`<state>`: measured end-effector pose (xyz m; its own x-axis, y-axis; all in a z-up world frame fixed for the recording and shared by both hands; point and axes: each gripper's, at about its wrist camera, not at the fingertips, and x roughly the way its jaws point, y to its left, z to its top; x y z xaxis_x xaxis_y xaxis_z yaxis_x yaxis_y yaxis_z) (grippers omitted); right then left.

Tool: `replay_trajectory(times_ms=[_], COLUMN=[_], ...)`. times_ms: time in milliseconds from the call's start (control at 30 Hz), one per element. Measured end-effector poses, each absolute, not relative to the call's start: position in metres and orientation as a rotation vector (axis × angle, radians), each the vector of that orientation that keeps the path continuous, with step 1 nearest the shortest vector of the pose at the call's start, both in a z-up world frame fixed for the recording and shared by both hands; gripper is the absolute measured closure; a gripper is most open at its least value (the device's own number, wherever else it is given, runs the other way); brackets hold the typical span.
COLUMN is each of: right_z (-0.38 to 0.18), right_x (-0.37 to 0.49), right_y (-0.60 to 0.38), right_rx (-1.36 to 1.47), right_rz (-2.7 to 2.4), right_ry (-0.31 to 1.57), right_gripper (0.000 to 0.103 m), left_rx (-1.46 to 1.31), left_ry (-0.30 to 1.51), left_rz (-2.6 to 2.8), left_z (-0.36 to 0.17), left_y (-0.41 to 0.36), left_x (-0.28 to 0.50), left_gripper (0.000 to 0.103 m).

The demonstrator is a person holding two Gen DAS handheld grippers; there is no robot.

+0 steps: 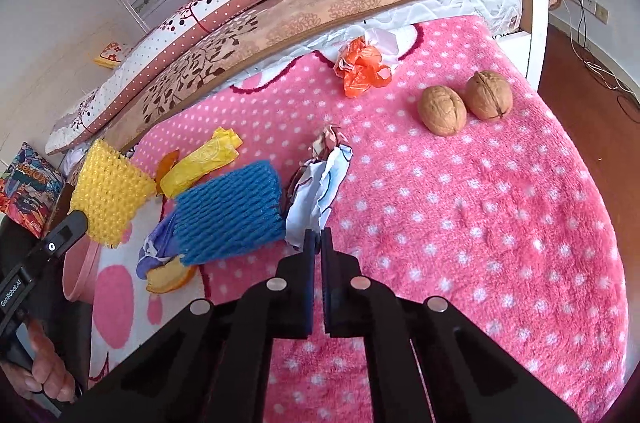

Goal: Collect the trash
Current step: 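Grasp the yellow mesh sleeve with the left gripper while the right grasps the white-blue wrapper, then carry both held items over the pink bin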

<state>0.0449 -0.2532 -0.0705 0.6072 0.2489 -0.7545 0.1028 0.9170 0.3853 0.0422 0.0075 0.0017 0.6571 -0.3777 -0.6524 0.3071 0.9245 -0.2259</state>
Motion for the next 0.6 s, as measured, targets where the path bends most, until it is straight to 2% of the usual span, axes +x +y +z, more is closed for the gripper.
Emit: replay_trajectory(times_ms=[600], right_z=[0.017], right_x=[-0.044], right_y=[-0.241], right_rx=[0.351], right_rz=[0.080], right_ry=[0.678], right_gripper=[0.101], left_rx=[-0.133], left_ry=[0.623], left_rz=[-0.340], left_z=[0.048], left_y=[0.060], left_x=[-0.017], left_gripper=[0.094])
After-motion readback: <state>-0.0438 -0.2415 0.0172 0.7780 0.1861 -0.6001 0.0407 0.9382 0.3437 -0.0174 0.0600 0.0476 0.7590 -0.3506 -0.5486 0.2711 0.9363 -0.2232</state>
